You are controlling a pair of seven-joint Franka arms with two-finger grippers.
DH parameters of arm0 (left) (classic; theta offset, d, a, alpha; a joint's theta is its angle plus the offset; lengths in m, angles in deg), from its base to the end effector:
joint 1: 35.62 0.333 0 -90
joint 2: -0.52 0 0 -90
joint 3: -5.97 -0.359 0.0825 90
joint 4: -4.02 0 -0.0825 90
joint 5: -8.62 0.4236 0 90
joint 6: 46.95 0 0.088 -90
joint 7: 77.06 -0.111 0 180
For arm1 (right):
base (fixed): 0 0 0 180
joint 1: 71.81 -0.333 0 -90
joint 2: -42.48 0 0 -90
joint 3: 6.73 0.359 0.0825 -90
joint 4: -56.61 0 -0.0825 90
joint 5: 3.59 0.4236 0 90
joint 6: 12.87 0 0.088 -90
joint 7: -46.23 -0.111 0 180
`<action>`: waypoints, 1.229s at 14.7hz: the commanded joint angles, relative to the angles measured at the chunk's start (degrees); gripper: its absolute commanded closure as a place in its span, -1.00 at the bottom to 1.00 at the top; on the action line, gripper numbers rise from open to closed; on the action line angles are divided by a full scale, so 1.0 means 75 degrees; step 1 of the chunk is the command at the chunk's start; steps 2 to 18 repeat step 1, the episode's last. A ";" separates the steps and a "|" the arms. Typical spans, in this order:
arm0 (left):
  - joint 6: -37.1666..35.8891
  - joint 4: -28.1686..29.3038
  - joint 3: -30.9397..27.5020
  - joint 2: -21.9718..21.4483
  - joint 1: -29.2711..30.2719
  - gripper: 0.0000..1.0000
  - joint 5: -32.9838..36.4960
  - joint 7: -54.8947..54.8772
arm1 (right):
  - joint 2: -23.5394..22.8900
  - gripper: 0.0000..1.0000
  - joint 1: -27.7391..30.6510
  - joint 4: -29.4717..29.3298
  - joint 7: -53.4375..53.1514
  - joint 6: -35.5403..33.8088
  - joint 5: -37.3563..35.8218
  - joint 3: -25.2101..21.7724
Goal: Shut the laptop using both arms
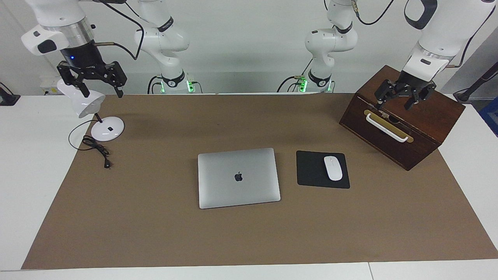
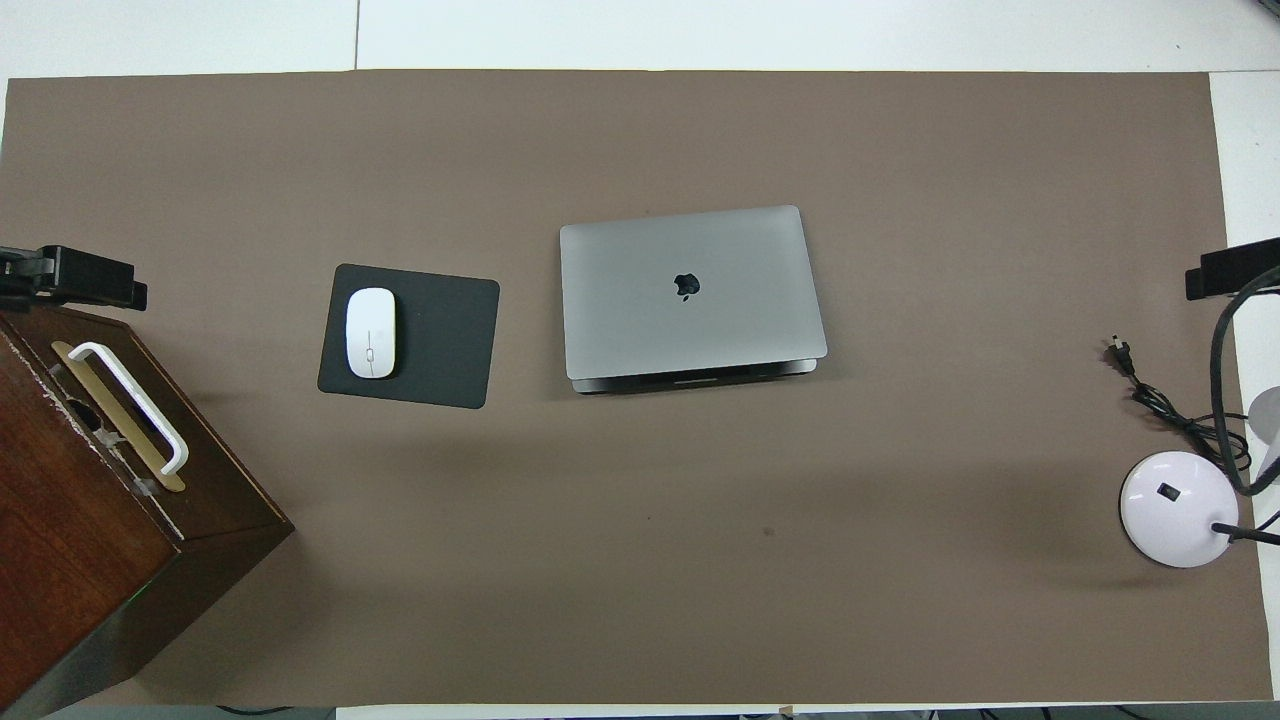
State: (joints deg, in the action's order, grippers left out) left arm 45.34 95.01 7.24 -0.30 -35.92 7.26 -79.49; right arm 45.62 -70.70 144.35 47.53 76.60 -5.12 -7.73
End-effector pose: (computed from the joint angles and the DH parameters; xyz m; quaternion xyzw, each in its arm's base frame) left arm 0.5929 -0.0189 0.6667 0.9992 -0.0346 0.0186 0.0116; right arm 0.5733 -0.0245 0.7149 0.9990 -0.0078 0.0421 0.0141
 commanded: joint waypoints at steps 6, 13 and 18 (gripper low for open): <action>-0.0095 0.0008 0.0030 -0.0067 0.0075 -1.00 -0.0088 -0.0098 | 0.0190 -1.00 0.0134 0.0254 0.0155 0.0175 0.0016 0.0086; -0.0095 0.0008 0.0030 -0.0067 0.0075 -1.00 -0.0088 -0.0098 | 0.0190 -1.00 0.0134 0.0254 0.0155 0.0175 0.0016 0.0086; -0.0095 0.0008 0.0030 -0.0067 0.0075 -1.00 -0.0088 -0.0098 | 0.0190 -1.00 0.0134 0.0254 0.0155 0.0175 0.0016 0.0086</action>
